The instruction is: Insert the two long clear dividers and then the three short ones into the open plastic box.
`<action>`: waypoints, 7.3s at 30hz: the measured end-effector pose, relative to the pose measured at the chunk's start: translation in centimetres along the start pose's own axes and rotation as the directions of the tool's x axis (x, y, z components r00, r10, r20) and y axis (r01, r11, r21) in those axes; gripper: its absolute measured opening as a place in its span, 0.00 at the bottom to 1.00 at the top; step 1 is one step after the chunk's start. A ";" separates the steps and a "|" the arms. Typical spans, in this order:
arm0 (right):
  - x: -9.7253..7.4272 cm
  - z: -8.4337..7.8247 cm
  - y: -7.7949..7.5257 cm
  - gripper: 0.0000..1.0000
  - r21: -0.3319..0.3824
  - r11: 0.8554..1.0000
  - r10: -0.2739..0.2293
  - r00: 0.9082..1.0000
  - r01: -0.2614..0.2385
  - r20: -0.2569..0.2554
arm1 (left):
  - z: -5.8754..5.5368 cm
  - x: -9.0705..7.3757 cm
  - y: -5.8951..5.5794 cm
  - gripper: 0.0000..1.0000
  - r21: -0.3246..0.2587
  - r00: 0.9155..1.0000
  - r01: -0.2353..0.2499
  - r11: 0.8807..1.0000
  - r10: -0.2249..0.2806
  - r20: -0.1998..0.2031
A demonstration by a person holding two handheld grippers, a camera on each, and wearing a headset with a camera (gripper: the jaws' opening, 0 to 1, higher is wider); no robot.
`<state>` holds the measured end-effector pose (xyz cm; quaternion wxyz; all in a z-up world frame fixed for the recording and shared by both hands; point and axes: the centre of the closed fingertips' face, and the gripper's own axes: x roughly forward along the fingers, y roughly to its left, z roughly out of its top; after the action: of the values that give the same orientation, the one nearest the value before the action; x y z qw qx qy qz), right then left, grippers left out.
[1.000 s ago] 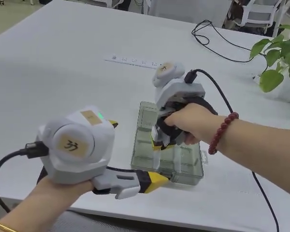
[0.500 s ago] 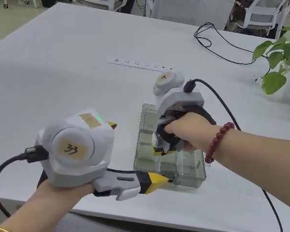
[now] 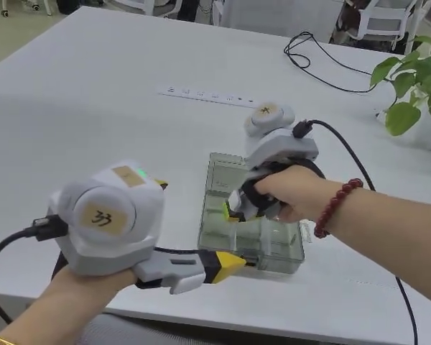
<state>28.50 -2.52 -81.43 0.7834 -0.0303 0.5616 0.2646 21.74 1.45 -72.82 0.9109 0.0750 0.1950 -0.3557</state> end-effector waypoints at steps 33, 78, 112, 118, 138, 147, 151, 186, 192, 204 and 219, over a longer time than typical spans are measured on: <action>-4.8 -2.5 -0.3 0.50 -0.592 0.785 0.270 0.961 -0.181 0.064 | 0.4 -0.1 -1.2 0.97 -0.001 1.000 -0.007 1.000 0.007 -0.002; -5.3 -8.8 -10.7 0.53 -0.738 0.661 0.167 0.985 -0.137 -0.034 | 0.6 -0.5 -0.9 0.92 -0.021 0.998 -0.057 0.998 0.058 0.016; -4.0 -10.1 -13.1 0.33 -0.820 0.553 0.110 0.988 -0.150 -0.107 | 0.4 -0.9 -0.9 0.87 -0.006 0.998 -0.067 0.998 0.067 0.002; -4.3 -10.1 -12.9 0.32 -0.816 0.570 0.102 0.994 -0.097 -0.048 | 0.5 -1.0 -1.2 0.84 -0.012 0.998 -0.059 0.998 0.059 0.003; -9.3 -4.9 -10.9 0.32 -0.827 0.536 0.085 0.964 0.171 0.254 | 1.0 0.0 -1.3 0.71 -0.147 0.998 -0.012 0.989 0.020 0.053; -10.7 -2.4 -6.7 0.32 -0.858 0.462 0.162 0.929 0.226 0.332 | 2.1 0.7 -1.8 0.59 -0.211 0.994 0.053 0.976 -0.032 0.103; -10.8 -1.8 -4.8 0.32 -0.873 0.425 0.196 0.917 0.239 0.346 | 2.5 1.0 -2.1 0.53 -0.228 0.992 0.079 0.970 -0.053 0.119; -11.3 -0.9 5.8 0.32 -0.913 0.283 0.375 0.842 0.294 0.388 | 3.3 0.5 -2.7 0.04 -0.391 0.971 0.181 0.903 -0.100 0.219; -11.4 -0.9 6.1 0.32 -0.911 0.274 0.372 0.839 0.308 0.396 | 3.4 0.3 -2.9 0.00 -0.413 0.969 0.187 0.891 -0.098 0.227; -11.3 -1.1 5.8 0.33 -0.895 0.301 0.336 0.841 0.331 0.424 | 3.2 0.5 -2.9 0.00 -0.526 0.976 0.195 0.828 -0.110 0.190; -12.3 -0.5 5.2 0.33 -0.852 0.452 0.376 0.810 0.263 0.450 | 1.3 1.3 -2.5 0.00 -0.337 0.992 0.117 0.934 -0.098 0.074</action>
<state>22.92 -2.95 -69.36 0.7696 -0.3324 0.0699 0.5406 21.32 -1.52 -72.15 0.8944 -0.1042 0.2318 -0.3680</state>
